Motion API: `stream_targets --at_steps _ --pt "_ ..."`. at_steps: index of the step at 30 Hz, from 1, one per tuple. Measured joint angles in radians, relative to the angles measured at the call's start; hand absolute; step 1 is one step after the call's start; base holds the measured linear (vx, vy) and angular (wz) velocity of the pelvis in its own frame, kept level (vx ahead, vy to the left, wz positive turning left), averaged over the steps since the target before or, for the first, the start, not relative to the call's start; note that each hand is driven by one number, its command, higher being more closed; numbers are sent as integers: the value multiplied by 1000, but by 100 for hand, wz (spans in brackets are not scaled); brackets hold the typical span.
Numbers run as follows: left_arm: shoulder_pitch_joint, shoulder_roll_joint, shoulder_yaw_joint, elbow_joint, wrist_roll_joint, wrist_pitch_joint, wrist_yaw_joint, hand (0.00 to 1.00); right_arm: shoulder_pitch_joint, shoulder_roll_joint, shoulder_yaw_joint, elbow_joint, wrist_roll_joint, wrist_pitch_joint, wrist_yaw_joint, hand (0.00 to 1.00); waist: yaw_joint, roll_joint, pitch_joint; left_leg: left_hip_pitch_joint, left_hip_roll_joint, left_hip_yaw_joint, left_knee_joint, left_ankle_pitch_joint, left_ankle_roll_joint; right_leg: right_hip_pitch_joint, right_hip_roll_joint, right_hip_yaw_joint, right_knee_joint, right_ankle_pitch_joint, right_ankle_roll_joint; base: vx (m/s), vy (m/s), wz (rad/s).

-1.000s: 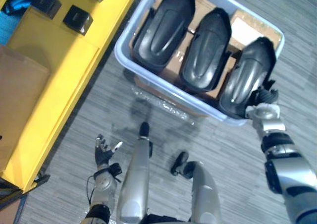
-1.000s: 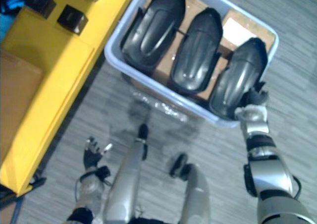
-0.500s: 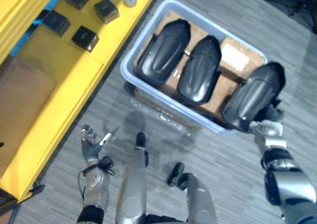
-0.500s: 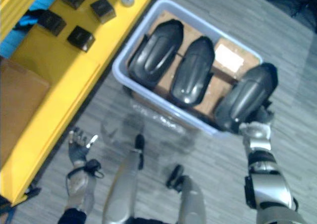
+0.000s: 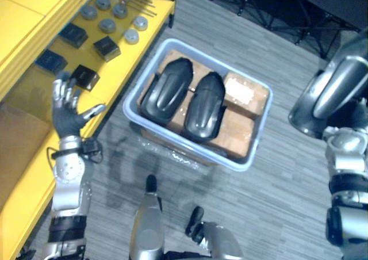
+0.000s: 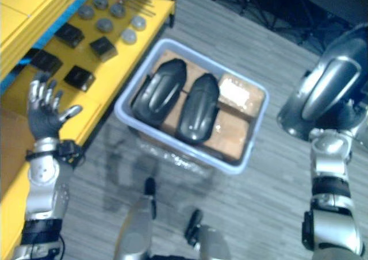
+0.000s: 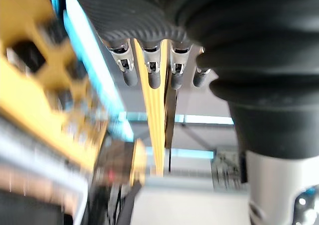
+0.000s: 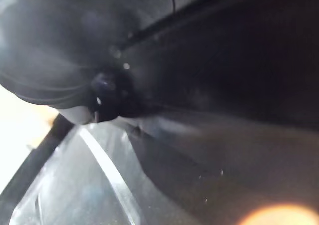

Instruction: Walk over and take plastic housings, then place them on the shelf

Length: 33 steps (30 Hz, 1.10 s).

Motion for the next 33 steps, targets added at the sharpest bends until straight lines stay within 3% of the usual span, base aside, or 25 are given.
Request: stream_targets --at_steps 2,5,11,13,16,21,26,31,33 --pt "-35 0 -72 2 1 86 -56 0 0 35 35 -101 -76 -12 8 100 -14 -20 -41 27 -3 15 -25 0 0 22 -2 3 -29 15 4 141 -28 -12" --pt "-108 -1 -149 50 0 187 -90 0 -5 39 116 -184 -139 -49 42 100 -21 -21 -94 55 -5 40 -51 1 -1 31 -6 11 -50 34 7 101 3 -18" --pt "-267 -6 -233 231 -65 306 -87 0 -36 92 241 -251 -201 -134 87 100 -52 0 -162 117 -10 68 -87 3 0 63 -10 31 -66 54 3 31 16 -16" --pt "-300 -40 -253 283 -80 332 -80 0 -57 108 275 -251 -217 -148 93 100 -56 23 -181 134 -15 70 -116 22 3 65 -8 31 -67 65 3 -36 13 -3" --pt "-308 -56 -295 328 -79 334 -59 0 -91 136 336 -251 -234 -164 111 100 -64 43 -192 158 -23 71 -169 56 3 70 -8 30 -79 75 -3 -77 19 0" --pt "-312 -70 -311 414 -96 334 -31 0 -95 164 393 -251 -253 -190 152 100 -66 49 -195 194 -36 69 -271 116 -7 77 -6 29 -110 73 -5 -105 7 2" --pt "-312 -89 -325 475 -200 316 -44 0 -95 195 411 -245 -253 -190 162 100 -71 49 -196 220 -42 67 -330 157 -13 75 -3 27 -116 67 -15 -77 18 0" --pt "-312 -128 -336 473 -273 199 -78 0 -97 230 454 -192 -271 -180 157 100 -70 56 -199 218 -51 65 -330 162 -7 75 -6 26 -126 70 -11 -7 2 0" --pt "-312 -135 -366 471 -309 176 -77 0 -97 245 473 -144 -272 -169 153 100 -67 69 -206 217 -54 64 -330 165 0 82 -9 26 -135 83 -5 44 7 2"
